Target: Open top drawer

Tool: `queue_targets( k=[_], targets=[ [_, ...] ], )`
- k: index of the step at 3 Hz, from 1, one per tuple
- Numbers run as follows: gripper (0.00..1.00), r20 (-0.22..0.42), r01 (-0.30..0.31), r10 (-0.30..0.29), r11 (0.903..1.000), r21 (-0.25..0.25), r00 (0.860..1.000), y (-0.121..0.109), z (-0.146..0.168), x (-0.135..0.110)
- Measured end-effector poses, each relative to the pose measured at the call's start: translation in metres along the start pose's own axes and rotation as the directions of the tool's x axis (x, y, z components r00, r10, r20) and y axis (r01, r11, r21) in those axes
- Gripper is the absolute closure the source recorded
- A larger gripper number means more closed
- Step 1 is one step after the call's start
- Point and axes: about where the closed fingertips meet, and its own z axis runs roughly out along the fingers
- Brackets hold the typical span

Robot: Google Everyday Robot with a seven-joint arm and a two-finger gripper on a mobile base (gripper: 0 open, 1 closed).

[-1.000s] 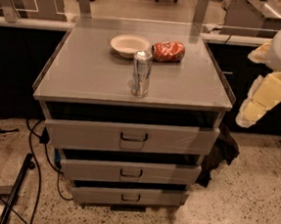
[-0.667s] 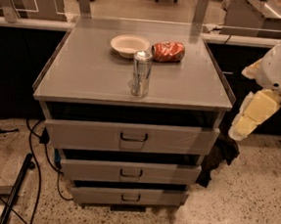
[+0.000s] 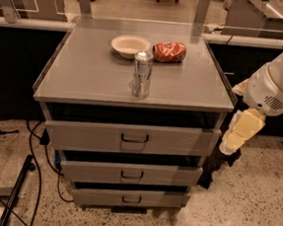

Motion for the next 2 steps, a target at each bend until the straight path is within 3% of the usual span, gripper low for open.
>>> queue_targets(
  k=[2],
  targets=[
    [0.0, 0.028, 0.048, -0.049, 0.9976, 0.05, 0.998, -0.001, 0.047, 0.013]
  ],
)
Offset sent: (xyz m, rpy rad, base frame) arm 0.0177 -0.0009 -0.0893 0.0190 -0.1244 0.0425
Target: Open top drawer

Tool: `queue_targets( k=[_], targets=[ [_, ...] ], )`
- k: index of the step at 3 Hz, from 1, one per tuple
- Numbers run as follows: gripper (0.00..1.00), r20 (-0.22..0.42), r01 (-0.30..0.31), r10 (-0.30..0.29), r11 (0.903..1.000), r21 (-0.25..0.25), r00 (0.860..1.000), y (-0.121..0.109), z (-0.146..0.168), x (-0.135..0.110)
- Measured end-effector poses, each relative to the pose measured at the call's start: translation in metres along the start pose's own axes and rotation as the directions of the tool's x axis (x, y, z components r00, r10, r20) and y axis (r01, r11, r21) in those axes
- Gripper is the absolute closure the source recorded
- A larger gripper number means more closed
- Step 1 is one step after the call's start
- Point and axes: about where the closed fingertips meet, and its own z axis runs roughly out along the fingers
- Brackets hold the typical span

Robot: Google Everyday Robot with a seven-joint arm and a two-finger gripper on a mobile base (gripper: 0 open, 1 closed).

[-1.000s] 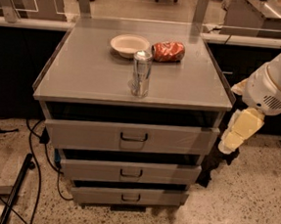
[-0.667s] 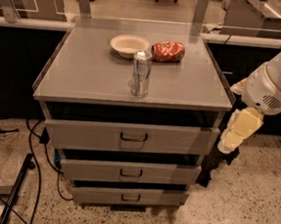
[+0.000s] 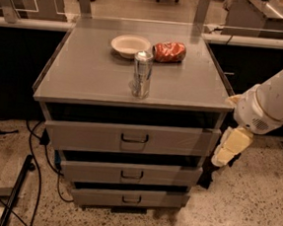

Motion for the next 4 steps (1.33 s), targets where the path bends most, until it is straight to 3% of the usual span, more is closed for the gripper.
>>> queue_targets(
  k=[1, 4],
  targets=[
    [0.0, 0.027, 0.017, -0.017, 0.9997, 0.018, 0.999, 0.002, 0.028, 0.005],
    [0.0, 0.091, 0.042, -0.042, 0.9991, 0.005, 0.995, 0.007, 0.085, 0.008]
  ],
)
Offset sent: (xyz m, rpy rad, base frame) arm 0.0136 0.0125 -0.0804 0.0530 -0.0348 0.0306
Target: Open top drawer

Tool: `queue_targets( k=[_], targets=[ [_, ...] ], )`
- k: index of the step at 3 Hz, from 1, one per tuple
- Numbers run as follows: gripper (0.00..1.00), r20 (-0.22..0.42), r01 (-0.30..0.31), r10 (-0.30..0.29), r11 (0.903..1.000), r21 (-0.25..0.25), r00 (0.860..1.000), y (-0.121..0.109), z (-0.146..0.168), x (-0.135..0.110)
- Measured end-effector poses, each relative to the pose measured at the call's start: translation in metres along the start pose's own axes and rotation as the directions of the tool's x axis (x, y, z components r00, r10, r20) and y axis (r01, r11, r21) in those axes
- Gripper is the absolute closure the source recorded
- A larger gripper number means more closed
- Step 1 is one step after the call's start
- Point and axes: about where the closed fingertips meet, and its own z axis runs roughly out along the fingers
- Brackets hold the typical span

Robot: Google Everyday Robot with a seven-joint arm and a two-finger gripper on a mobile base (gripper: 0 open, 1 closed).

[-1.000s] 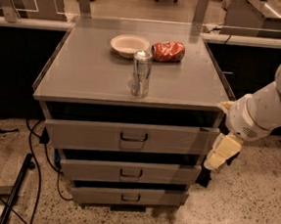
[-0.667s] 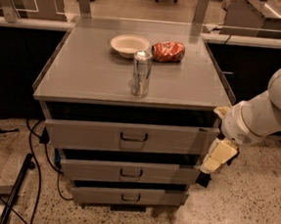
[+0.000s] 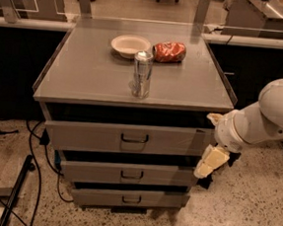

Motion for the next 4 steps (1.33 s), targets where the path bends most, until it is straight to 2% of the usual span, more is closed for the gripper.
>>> queue_targets(
  k=[2, 4],
  targets=[
    [0.0, 0.065, 0.062, -0.063, 0.998, 0.016, 0.996, -0.01, 0.027, -0.011],
    [0.0, 0.052, 0.085, -0.085, 0.9964, 0.001, 0.995, -0.019, 0.057, -0.01]
  ],
)
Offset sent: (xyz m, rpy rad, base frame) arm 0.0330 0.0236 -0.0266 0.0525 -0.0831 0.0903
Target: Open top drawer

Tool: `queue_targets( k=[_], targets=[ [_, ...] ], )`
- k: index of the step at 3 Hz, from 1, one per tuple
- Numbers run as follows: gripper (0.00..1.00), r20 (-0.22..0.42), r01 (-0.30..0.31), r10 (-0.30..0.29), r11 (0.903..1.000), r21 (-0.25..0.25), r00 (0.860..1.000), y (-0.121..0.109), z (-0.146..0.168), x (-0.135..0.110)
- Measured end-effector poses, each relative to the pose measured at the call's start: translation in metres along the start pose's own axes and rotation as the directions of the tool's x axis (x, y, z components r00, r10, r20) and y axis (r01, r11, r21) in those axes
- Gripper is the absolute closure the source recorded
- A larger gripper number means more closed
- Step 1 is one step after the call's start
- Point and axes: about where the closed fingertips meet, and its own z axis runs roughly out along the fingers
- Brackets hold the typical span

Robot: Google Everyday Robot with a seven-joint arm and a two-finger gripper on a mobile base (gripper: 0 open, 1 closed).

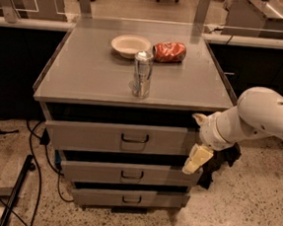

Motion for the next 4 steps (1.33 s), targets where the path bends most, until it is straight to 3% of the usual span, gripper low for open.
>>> queue_targets(
  k=[3, 4],
  targets=[
    [0.0, -0.043, 0.05, -0.051, 0.9984, -0.029, 0.998, -0.013, 0.034, -0.005],
    [0.0, -0.086, 0.07, -0.076, 0.995, -0.071, 0.993, -0.018, 0.058, -0.008]
  ],
)
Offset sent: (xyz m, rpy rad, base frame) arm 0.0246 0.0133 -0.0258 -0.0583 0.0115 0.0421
